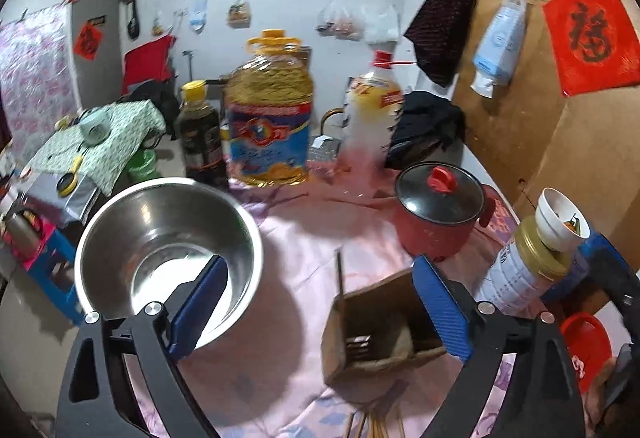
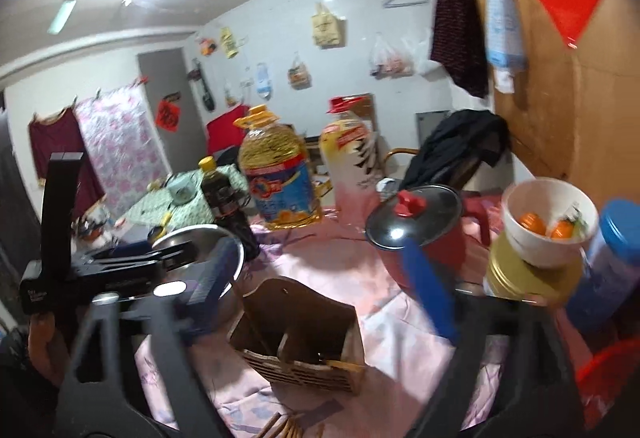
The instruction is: Organize utensils
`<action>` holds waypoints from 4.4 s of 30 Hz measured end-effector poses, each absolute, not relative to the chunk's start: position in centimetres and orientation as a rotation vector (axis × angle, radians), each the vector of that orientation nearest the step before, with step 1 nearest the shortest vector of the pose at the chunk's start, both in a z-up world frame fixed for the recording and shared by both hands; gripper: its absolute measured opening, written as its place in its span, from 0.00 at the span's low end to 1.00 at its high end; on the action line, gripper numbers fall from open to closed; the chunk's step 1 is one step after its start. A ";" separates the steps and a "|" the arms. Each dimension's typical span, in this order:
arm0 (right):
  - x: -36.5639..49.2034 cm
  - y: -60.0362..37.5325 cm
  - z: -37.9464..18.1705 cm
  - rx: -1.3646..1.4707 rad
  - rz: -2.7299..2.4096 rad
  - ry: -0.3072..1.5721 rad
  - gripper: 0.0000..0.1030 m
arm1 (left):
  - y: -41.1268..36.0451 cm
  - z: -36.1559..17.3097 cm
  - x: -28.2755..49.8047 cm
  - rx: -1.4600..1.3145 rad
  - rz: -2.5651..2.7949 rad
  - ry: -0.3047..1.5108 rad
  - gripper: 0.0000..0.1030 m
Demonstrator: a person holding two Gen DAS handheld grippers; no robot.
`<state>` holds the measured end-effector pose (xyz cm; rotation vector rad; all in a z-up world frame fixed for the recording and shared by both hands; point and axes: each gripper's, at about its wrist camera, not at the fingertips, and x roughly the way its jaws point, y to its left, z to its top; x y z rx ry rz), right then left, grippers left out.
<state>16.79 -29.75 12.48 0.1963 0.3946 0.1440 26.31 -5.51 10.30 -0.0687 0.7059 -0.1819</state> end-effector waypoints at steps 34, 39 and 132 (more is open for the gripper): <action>1.6 -28.6 -4.7 0.145 0.185 0.966 0.94 | -2.4 -9.9 7.8 0.137 -0.018 1.148 0.93; 0.1 -28.7 -3.2 0.127 0.096 0.931 0.94 | -2.6 -11.2 8.0 0.164 -0.090 1.145 0.93; -1.4 -26.0 -12.0 0.153 0.189 0.861 0.17 | 5.4 -9.0 5.5 0.216 -0.069 1.072 0.06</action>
